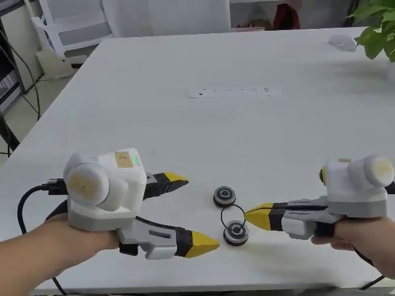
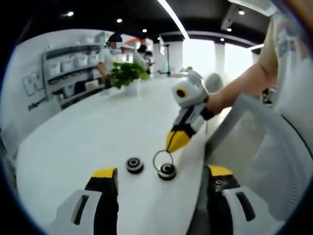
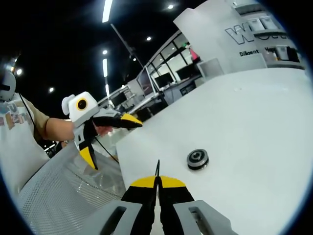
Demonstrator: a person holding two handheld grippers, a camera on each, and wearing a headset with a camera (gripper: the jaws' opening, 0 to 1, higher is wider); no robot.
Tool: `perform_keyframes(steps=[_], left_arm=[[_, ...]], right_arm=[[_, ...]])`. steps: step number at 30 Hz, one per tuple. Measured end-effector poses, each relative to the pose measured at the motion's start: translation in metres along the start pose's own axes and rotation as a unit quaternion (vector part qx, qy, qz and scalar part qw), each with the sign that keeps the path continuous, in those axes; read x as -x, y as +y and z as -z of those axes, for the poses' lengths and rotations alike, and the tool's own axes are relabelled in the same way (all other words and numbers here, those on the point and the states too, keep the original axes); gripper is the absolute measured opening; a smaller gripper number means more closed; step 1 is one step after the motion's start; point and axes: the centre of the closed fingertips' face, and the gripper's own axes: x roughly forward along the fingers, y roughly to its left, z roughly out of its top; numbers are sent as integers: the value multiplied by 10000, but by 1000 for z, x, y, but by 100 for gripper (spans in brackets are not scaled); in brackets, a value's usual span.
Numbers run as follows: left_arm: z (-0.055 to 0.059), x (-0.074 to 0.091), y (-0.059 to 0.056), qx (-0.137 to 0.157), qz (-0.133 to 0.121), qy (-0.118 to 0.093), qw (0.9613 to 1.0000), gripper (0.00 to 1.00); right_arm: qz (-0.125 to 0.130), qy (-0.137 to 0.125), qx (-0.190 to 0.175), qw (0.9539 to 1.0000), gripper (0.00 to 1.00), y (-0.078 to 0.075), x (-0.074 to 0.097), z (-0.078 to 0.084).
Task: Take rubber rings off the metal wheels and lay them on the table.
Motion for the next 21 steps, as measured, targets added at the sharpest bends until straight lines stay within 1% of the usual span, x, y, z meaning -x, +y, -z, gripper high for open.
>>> perform_keyframes(steps=[5,7,9,12,16,21], left_arm=[[4,13,6,-25,-130,-9,9999,76],[6,17,8,7,-173,-6,9999,77],[8,23,11,102,-258,-17,9996,78],[11,29,14,128,-306,-12,9994,82],[14,37,16,143,-396,9,9991,83],[17,43,20,222,-509,-1,9985,83]], right_arm=[[-40,23,52,10000,0,-1,-4,-6],[-58,33,74,10000,0,0,-5,-8],[-87,42,92,9999,0,-1,-7,-9],[-136,87,150,9998,0,0,-11,-13],[-211,175,246,9993,0,4,-18,-16],[-276,237,328,9988,0,4,-26,-21]])
